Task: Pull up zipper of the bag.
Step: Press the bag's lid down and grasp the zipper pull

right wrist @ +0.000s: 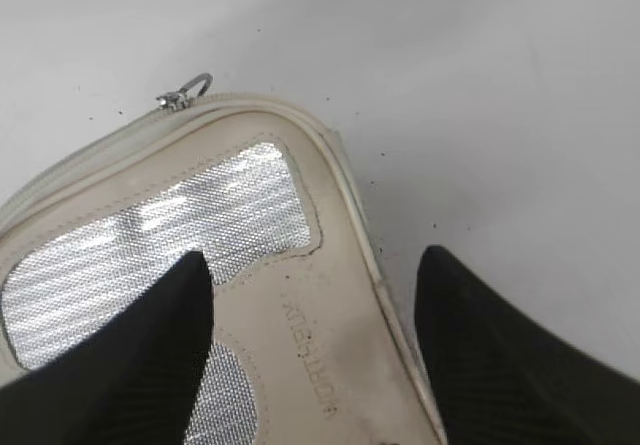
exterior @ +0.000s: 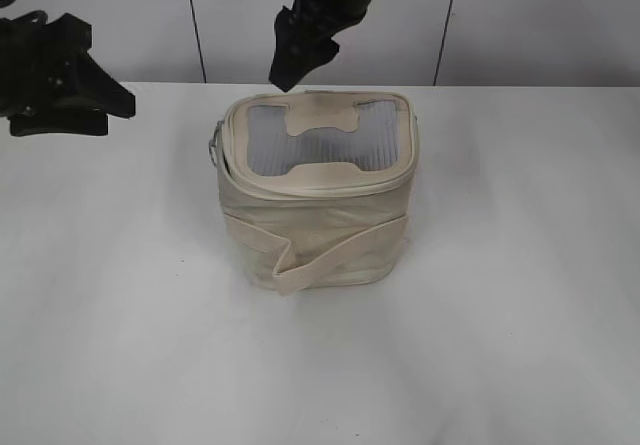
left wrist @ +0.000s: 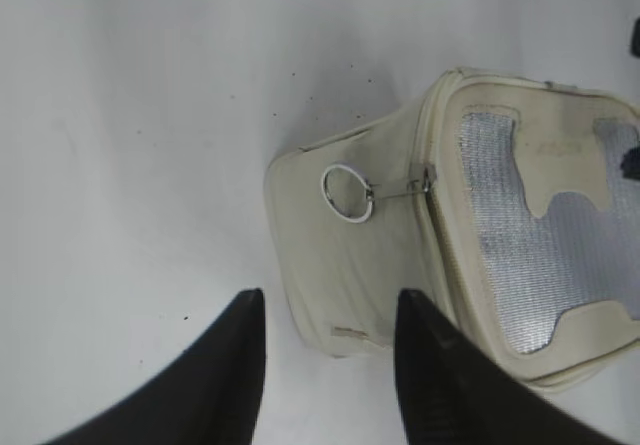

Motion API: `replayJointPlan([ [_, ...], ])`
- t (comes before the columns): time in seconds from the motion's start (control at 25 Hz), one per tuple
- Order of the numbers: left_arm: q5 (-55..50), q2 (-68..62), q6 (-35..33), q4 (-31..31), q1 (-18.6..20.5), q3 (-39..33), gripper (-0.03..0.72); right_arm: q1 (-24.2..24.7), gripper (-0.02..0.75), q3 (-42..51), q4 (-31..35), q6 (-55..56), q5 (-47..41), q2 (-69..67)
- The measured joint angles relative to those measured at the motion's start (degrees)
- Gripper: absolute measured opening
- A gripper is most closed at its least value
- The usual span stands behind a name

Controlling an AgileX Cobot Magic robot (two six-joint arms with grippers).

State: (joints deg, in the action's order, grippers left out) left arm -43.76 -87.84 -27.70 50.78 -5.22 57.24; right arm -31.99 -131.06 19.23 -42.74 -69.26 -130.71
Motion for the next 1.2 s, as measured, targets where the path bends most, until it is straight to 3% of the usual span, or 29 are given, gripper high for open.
replayJointPlan([
  [0.28,-0.06,0.0,-0.13,0.59,0.0,0.29,0.332,0.0,0.493,-0.11,4.73,-2.16,-0.05,-2.31],
  [0.92,-3.73,0.0,-0.2,0.6,0.0,0.29,0.332,0.06,0.484,-0.39,4.83,-3.03,0.28,-5.68],
  [1.04,-3.99,0.0,-0.2,0.6,0.0,0.29,0.332,0.1,0.421,-0.39,4.94,-3.03,0.28,-5.74],
  [1.2,-4.13,0.0,-0.5,0.6,0.0,0.29,0.332,0.22,0.274,-0.39,4.59,-3.69,0.33,-5.86],
])
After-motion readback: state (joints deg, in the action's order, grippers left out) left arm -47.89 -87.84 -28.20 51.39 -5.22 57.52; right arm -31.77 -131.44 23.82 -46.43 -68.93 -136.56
